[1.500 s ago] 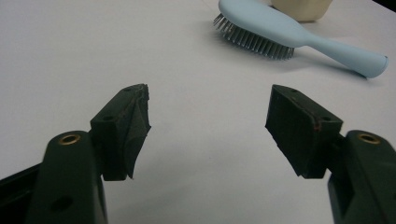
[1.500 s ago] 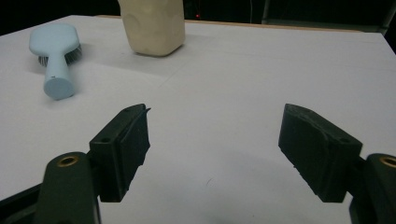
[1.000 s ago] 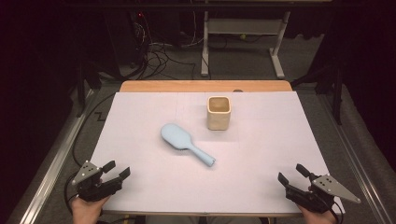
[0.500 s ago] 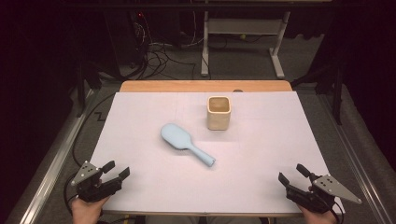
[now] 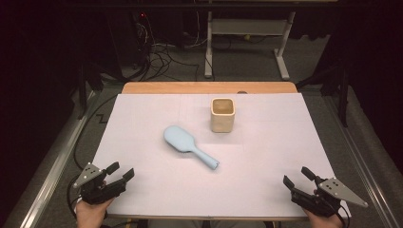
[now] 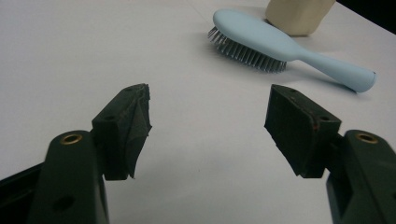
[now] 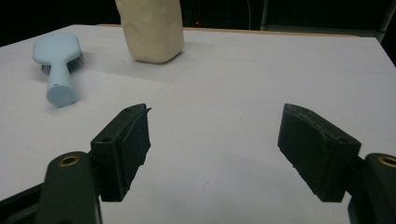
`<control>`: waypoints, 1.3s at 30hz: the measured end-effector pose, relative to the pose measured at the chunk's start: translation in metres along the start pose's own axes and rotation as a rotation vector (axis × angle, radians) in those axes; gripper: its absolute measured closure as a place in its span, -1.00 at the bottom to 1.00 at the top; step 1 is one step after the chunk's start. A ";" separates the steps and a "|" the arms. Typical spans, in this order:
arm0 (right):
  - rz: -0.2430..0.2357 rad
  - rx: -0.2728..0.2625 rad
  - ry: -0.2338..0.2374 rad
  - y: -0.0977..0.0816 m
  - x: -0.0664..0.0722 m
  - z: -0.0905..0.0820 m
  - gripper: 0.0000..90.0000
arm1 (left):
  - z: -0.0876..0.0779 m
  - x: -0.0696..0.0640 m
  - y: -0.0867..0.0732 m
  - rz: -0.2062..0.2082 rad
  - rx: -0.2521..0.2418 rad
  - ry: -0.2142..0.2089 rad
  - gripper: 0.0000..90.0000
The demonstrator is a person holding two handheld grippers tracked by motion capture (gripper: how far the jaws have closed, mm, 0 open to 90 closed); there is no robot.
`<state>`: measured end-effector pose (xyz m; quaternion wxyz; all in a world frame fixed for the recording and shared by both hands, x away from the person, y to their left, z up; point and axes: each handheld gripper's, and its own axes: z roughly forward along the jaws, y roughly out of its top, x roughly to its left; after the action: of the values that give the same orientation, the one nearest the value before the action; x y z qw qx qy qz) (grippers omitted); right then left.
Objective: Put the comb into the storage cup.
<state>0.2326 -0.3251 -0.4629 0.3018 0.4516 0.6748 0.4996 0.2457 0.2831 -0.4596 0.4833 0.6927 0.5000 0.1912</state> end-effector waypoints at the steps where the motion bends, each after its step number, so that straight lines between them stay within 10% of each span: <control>1: 0.000 0.000 0.001 0.000 0.000 0.000 -0.43 | 0.002 -0.001 0.001 0.002 -0.004 0.001 -0.29; 39: 0.007 -0.006 0.017 0.000 0.000 0.000 -0.43 | 0.027 -0.024 0.014 0.042 0.002 -0.055 -0.27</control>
<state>0.2327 -0.3246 -0.4627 0.2956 0.4490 0.6743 0.5063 0.2625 0.2492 -0.4548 0.4919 0.7087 0.4720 0.1817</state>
